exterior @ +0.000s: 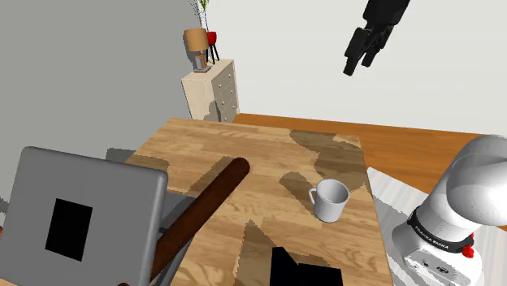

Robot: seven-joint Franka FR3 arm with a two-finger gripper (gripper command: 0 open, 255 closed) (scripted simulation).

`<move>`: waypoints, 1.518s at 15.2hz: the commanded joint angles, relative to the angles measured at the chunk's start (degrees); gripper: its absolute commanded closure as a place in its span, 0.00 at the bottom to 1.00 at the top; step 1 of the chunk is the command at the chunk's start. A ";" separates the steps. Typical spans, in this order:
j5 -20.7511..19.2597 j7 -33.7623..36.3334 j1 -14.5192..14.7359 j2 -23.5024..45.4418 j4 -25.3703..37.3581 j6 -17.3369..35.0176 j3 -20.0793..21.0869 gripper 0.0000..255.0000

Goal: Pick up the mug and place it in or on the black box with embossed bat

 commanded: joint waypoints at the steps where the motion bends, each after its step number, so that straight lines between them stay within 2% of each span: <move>1: 0.00 0.00 0.00 0.00 0.00 0.00 0.00 0.00; 13: 5.87 4.13 4.07 -6.10 -22.34 11.40 6.02 0.00; 23: 14.11 8.19 10.85 -5.30 -37.12 23.30 13.03 0.00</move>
